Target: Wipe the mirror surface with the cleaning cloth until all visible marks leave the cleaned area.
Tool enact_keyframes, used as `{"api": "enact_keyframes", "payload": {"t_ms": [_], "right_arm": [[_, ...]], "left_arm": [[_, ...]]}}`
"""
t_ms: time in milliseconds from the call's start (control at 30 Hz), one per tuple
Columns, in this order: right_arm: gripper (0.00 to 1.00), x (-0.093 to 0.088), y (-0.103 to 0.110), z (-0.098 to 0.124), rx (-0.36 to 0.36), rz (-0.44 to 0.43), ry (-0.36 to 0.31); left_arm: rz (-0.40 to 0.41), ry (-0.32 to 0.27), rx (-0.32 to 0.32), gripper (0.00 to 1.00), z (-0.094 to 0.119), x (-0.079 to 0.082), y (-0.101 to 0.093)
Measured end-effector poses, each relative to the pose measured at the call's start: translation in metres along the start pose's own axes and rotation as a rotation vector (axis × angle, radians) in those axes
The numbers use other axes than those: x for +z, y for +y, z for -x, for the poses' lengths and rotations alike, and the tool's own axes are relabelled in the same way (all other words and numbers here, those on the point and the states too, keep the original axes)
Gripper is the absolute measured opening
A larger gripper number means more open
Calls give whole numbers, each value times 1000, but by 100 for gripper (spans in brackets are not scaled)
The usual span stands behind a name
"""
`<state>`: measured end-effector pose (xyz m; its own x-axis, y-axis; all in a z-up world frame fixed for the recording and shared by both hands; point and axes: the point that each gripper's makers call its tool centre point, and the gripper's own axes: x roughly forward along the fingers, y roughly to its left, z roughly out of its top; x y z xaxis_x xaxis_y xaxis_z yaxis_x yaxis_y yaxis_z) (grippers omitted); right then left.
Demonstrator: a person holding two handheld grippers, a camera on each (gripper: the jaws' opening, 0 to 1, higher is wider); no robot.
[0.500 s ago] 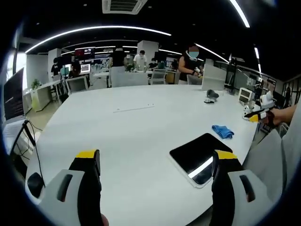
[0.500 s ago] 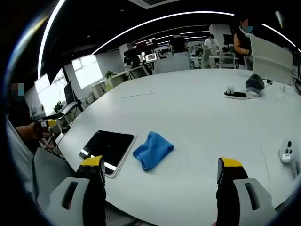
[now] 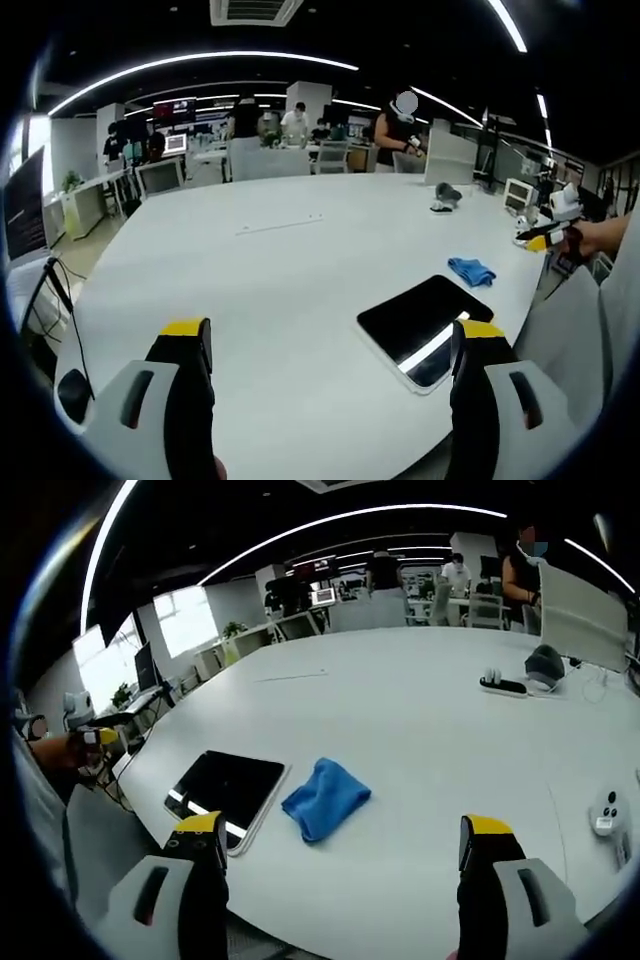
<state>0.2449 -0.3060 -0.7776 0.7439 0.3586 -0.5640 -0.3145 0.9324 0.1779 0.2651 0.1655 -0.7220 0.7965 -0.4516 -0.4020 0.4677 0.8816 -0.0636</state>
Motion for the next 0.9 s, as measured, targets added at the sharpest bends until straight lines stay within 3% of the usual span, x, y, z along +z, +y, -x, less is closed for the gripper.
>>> {"api": "enact_keyframes", "payload": {"t_ms": [667,700,900], "right_arm": [[96,17,-4,-3,-22,16,-11],[97,16,2,-4,11,41,-2],[99,26,4,-5,18,43,-15]], "left_arm": [[-8,-4,26,99,3,3,6],[-9,-4,26,99,4,4,6],[-8,-3,42,99,5,3,5]]}}
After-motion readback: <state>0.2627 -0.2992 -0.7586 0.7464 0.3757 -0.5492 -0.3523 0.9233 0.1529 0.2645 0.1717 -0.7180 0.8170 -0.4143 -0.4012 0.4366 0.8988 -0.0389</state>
